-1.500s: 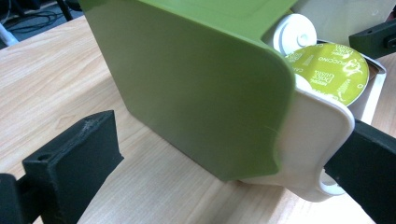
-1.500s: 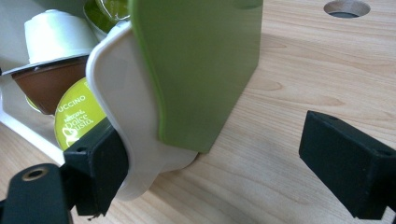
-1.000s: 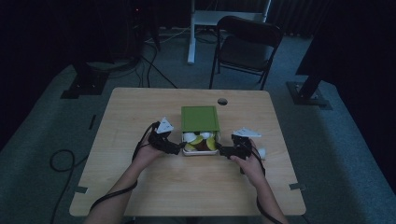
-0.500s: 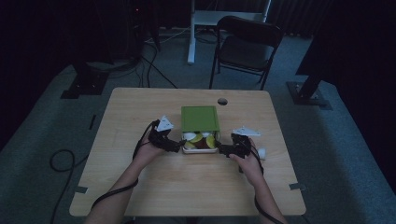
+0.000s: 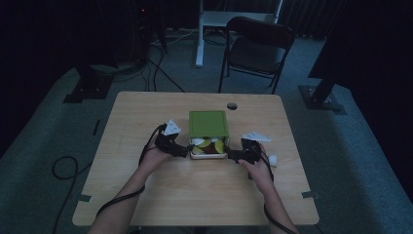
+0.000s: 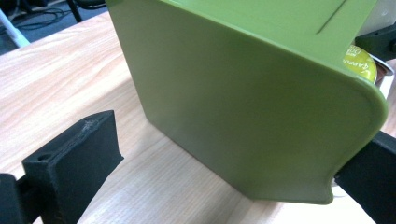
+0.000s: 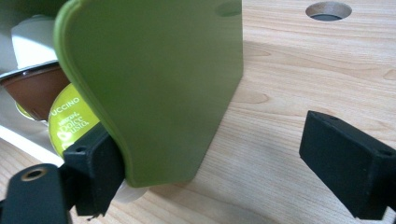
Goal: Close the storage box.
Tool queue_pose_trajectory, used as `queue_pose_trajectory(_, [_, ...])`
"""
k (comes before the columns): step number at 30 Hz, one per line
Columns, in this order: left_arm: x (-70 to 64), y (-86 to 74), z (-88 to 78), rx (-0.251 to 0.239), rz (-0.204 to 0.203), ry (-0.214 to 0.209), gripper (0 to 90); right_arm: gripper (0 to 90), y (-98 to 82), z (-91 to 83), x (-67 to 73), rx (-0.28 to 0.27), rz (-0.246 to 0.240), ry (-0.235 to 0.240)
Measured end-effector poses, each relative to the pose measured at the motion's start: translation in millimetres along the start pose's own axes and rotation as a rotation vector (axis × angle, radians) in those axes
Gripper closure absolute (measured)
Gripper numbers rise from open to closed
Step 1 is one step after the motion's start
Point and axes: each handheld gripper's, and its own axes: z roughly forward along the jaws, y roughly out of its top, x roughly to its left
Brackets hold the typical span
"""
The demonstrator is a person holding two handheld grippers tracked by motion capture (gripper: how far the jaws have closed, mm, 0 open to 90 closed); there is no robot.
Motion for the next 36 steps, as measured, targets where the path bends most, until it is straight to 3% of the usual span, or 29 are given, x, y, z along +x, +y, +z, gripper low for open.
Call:
queue_pose_trajectory(3, [1.5, 0.1, -0.8, 0.000, 0.003, 0.020, 0.0, 10.5, -0.4, 1.0, 1.4, -0.002, 0.003, 0.002])
queue_pose_trajectory(7, [4.3, -1.3, -0.9, 0.004, -0.030, 0.020, 0.0, 10.5, -1.0, 2.2, 3.5, -0.005, 0.012, 0.003])
queue_pose_trajectory(13, [3.8, -4.0, -1.2, -0.006, -0.067, 0.015, 0.0, 10.5, 0.1, 2.0, 5.5, -0.001, 0.005, -0.013])
queue_pose_trajectory(16, [-0.1, -5.2, -4.2, -0.035, -0.072, -0.014, 0.0, 10.5, 0.0, 0.6, 7.6, -0.002, 0.001, -0.008])
queue_pose_trajectory(24, [-16.0, -1.5, -13.9, -0.042, -0.018, -0.041, 0.0, 10.5, -0.3, -4.5, 13.8, -0.022, 0.000, 0.005])
queue_pose_trajectory(36, [-20.2, -10.0, -30.2, -0.032, -0.020, -0.053, 0.0, 10.5, -4.6, -14.5, 15.7, -0.019, -0.002, -0.002])
